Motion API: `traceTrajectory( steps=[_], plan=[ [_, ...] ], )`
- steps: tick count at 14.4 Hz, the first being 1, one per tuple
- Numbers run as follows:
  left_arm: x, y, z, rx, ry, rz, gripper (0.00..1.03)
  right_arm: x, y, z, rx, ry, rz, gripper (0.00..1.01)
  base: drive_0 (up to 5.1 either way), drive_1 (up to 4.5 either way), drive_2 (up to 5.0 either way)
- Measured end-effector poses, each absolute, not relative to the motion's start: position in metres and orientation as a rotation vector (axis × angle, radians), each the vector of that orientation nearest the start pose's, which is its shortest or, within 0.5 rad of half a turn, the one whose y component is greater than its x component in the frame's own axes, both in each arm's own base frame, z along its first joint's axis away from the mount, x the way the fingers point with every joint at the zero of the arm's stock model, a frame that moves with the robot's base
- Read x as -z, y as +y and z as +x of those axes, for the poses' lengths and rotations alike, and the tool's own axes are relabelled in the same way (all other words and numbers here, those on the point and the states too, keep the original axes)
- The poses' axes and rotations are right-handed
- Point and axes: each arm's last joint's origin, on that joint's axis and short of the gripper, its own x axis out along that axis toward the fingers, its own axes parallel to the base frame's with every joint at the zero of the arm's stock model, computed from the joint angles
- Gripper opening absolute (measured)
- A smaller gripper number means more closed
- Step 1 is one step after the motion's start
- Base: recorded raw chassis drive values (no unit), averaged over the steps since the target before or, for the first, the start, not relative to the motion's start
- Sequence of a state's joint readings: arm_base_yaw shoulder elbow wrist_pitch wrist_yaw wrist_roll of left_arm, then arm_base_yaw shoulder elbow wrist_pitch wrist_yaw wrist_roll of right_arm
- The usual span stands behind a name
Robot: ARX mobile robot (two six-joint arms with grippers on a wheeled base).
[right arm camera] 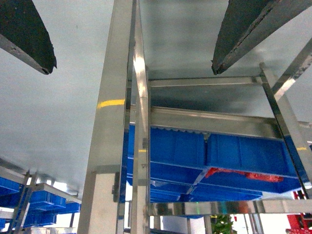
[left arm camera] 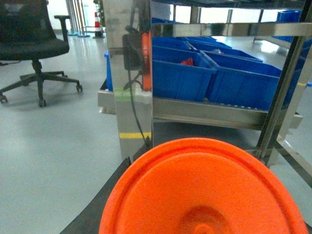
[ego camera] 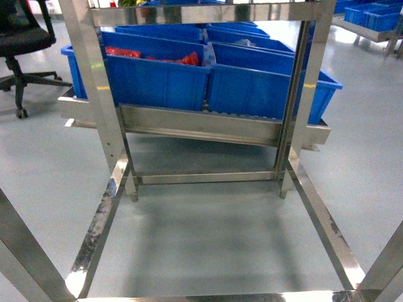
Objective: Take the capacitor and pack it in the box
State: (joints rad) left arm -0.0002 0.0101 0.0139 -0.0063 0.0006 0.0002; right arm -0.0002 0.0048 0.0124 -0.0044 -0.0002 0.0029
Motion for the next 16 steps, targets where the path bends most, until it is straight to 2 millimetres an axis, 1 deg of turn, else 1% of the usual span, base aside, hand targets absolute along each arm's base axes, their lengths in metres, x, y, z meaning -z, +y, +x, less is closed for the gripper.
traceTrajectory(
  steps=[11,16],
  plan=[
    [-0.1668,0.0000,0.0975,0.000,0.004,0.000,0.44,-0.1668,0.0000,0.0972,0.000,-0.002,0.002,0.98,0.0,0.00,0.0],
    [-0.1669,0.0000,0.0975,0.000,0.002,0.000,0.44,-0.1669,0.0000,0.0972,0.000,-0.003,0.002,0.98,-4.9,2.59,2.6]
  ],
)
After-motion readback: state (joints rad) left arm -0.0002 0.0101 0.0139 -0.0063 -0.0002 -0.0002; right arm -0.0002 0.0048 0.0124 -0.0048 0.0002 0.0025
